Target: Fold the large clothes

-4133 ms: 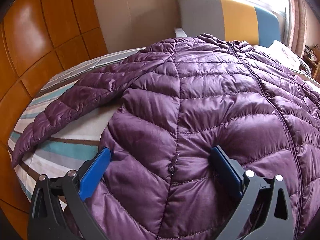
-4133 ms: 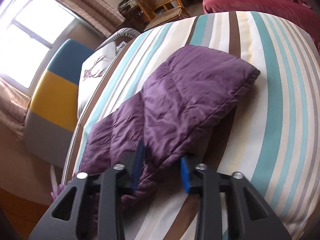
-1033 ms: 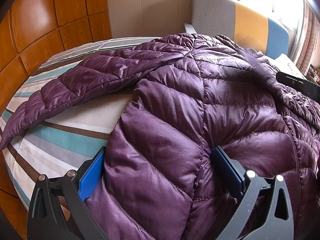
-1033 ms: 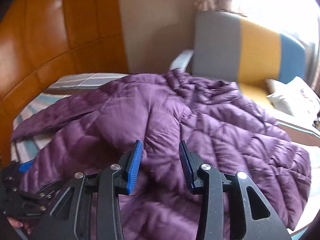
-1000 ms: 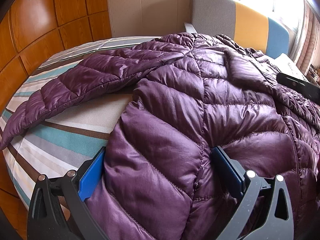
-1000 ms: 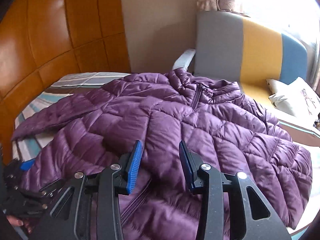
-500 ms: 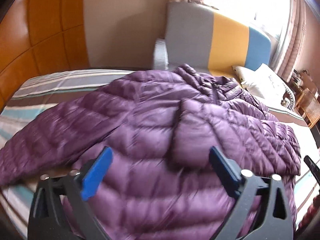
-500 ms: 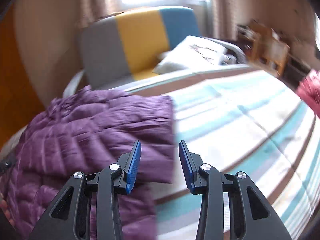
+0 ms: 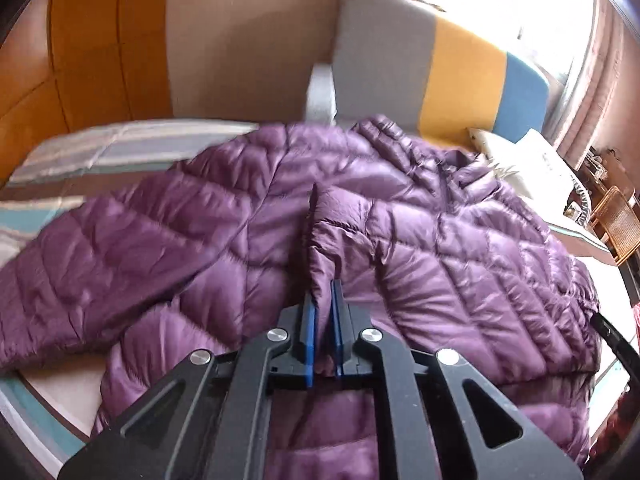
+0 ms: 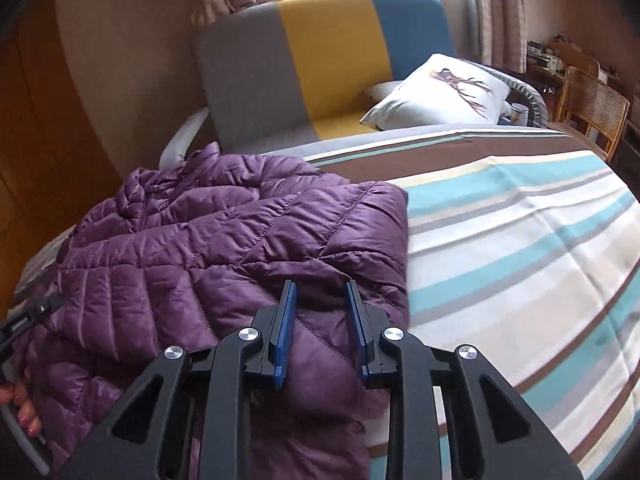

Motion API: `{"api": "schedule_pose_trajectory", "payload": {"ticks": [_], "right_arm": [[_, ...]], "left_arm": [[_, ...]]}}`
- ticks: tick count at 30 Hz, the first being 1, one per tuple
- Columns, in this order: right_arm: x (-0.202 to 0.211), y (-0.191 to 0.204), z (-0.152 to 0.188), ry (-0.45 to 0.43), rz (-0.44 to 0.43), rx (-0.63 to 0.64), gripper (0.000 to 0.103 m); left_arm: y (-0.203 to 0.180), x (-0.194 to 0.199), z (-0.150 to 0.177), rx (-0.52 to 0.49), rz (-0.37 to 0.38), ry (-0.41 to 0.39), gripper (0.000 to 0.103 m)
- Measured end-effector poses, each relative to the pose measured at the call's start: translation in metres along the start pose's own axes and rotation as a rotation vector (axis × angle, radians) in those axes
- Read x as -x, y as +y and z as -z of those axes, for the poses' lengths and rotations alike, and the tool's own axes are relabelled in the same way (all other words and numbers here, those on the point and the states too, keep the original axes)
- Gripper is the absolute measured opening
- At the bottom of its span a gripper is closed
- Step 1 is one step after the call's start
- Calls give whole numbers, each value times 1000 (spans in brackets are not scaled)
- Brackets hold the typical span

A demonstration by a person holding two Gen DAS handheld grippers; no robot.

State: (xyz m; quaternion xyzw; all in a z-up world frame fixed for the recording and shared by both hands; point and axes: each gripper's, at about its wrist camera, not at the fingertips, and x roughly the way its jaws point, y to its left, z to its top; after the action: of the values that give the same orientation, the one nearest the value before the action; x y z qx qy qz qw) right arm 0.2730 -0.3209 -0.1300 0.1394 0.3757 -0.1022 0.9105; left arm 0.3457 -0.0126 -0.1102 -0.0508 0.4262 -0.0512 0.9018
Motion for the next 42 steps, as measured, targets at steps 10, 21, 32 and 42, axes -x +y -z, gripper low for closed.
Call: {"api": "schedule_pose_trajectory", "payload": {"ticks": [10, 21, 32, 42], "right_arm": [[-39, -3, 3, 55, 80, -11, 22], [12, 10, 14, -12, 57, 57, 22], [7, 14, 39, 33, 91, 87, 22], [5, 15, 42, 30, 111, 100, 22]], "left_arm": [[-11, -20, 14, -58, -24, 4, 21], [2, 13, 25, -46, 22, -9, 76], [63, 58, 46, 113, -19, -55, 94], [212, 100, 61, 476, -276, -122, 96]]}}
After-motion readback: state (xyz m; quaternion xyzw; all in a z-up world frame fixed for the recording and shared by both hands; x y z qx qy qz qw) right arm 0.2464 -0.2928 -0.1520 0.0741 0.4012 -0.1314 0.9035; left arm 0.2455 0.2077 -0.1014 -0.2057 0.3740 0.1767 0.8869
